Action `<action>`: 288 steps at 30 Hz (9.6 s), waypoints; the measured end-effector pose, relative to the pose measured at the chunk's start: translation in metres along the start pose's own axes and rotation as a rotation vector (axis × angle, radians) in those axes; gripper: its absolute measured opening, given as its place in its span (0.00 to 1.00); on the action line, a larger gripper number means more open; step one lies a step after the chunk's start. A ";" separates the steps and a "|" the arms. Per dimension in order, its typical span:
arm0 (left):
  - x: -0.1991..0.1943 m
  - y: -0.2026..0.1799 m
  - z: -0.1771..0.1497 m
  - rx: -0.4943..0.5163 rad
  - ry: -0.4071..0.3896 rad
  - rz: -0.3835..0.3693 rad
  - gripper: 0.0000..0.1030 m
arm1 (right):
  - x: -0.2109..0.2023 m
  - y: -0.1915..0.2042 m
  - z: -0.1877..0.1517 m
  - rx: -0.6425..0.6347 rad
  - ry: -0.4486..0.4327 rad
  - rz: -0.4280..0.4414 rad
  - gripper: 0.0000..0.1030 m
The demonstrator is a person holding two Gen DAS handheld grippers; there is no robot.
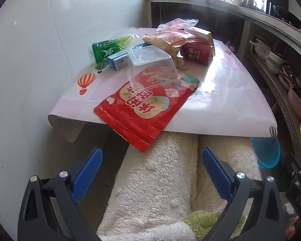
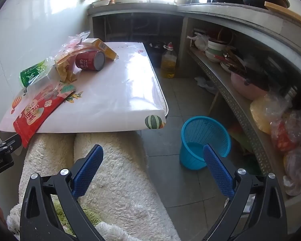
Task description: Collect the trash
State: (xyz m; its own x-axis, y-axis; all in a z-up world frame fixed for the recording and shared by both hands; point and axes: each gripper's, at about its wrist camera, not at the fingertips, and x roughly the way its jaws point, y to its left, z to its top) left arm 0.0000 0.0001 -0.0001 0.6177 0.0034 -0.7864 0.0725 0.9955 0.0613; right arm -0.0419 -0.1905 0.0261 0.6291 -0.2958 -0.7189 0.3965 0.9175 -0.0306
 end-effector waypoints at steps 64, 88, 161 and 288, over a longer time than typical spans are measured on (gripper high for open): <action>0.001 -0.006 0.001 0.017 0.007 -0.006 0.94 | 0.004 -0.003 0.006 0.012 0.001 -0.001 0.93; 0.015 0.000 0.008 0.013 0.035 -0.021 0.94 | 0.014 -0.003 0.007 0.027 0.025 0.006 0.93; 0.131 -0.061 0.273 0.666 -0.323 -0.249 0.30 | 0.154 0.055 0.234 -0.282 -0.206 0.612 0.69; 0.129 -0.407 0.155 0.522 0.379 -0.813 0.63 | 0.211 -0.282 0.025 0.599 0.180 0.029 0.63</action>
State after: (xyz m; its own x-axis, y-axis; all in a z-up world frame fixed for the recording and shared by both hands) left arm 0.1716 -0.4192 -0.0307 -0.0495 -0.5317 -0.8455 0.7433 0.5458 -0.3867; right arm -0.0049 -0.5184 -0.0996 0.5431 -0.1756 -0.8211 0.7199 0.6006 0.3477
